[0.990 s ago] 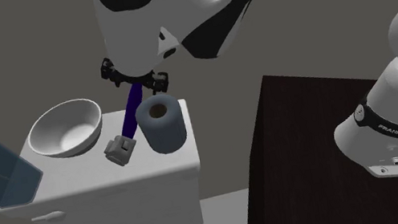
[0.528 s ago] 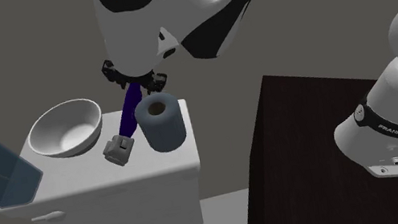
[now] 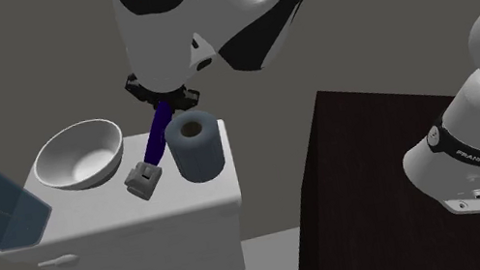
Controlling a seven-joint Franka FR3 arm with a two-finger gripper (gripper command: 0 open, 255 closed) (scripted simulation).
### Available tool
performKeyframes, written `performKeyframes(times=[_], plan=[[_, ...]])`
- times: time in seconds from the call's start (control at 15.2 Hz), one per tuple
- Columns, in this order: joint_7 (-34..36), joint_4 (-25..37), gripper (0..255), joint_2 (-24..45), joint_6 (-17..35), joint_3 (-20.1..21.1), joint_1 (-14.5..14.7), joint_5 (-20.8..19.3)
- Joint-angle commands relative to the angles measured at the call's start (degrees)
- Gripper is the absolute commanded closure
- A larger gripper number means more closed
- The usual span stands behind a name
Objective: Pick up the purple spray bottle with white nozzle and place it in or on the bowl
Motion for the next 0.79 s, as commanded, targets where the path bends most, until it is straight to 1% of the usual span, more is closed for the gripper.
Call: performKeyframes(times=[0.0,0.4,0.73], plan=[[0.0,-0.1,255,0.1,-0.1,0.1,0.1,0.1],[-5.7,-0.8,255,-5.2,1.4,4.4,-4.1,7.8],[-11.4,-1.3,255,-10.2,2.8,8.6,-8.4,15.4]])
